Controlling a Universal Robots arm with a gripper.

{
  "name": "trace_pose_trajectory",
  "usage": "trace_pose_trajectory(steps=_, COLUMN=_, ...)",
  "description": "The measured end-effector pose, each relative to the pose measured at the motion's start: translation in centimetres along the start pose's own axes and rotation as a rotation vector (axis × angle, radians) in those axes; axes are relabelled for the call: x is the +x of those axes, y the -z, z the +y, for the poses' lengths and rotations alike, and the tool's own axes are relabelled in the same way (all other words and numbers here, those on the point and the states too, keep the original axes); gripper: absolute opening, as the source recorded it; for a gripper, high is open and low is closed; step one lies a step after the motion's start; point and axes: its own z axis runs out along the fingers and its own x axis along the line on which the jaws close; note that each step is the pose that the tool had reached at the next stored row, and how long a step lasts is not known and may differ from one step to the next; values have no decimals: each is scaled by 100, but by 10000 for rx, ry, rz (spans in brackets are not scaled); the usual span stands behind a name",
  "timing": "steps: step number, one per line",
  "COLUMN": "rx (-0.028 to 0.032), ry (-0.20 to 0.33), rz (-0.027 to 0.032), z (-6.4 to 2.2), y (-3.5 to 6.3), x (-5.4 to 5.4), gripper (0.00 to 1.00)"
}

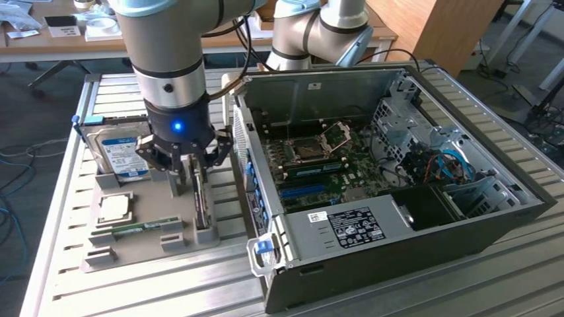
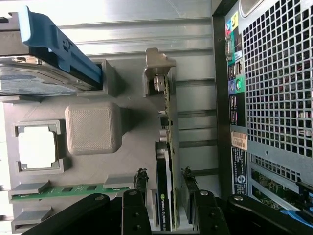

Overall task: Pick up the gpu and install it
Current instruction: 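Pick up the gpu and move the gpu toward the slot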

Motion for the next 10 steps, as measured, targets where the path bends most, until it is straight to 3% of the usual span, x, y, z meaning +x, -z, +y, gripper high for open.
trace_pose_trajectory(steps=10, rx=-1, ry=191, rz=5, z=1, y=-35, x=-18, gripper=42)
